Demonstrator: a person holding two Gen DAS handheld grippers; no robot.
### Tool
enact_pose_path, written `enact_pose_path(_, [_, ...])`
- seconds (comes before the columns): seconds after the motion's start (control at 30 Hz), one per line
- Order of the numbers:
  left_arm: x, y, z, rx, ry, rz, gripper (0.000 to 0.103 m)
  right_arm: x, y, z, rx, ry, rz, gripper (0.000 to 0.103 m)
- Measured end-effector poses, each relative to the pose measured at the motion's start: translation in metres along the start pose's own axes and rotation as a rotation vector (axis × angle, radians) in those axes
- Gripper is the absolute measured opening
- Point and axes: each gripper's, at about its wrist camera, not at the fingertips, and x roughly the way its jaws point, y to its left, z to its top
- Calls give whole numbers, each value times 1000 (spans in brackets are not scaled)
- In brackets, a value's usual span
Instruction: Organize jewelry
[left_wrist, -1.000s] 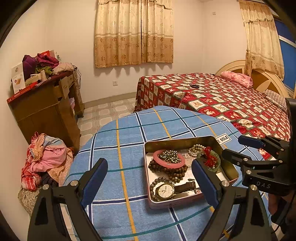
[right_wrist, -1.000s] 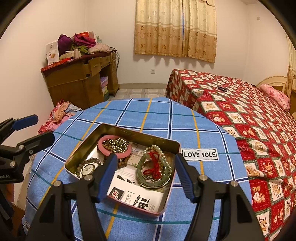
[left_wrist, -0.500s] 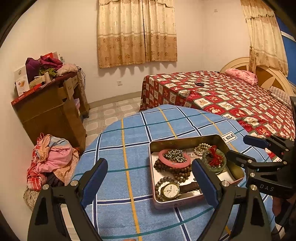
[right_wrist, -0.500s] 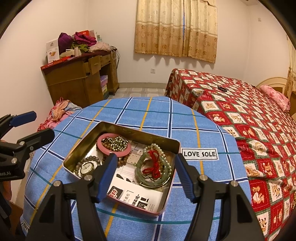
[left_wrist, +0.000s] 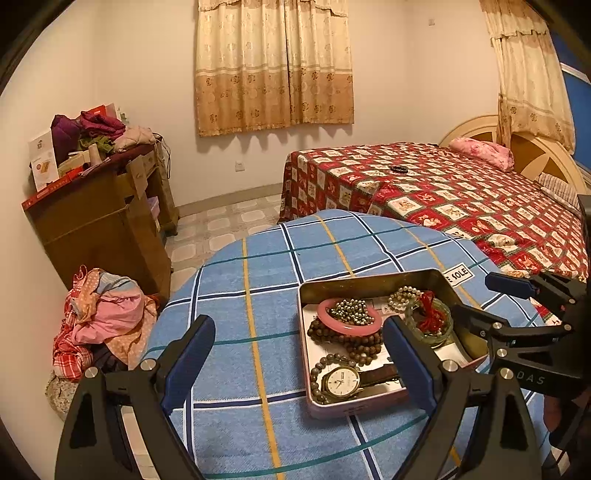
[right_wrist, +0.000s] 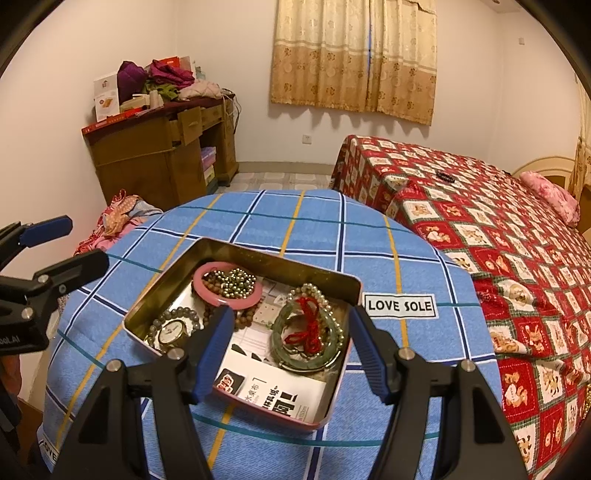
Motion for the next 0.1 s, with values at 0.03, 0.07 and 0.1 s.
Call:
enact_pose_path(0.03, [0,0,0,2,-1,-1,92,0,0,0,0,0,0,68])
enact_pose_path(0.07, [0,-1,0,4,-1,-2,92,0,1,0,0,0,0,68])
enact_pose_path(0.1, [0,-1,0,6,-2,-7,92,0,0,0,1,1,-1,68])
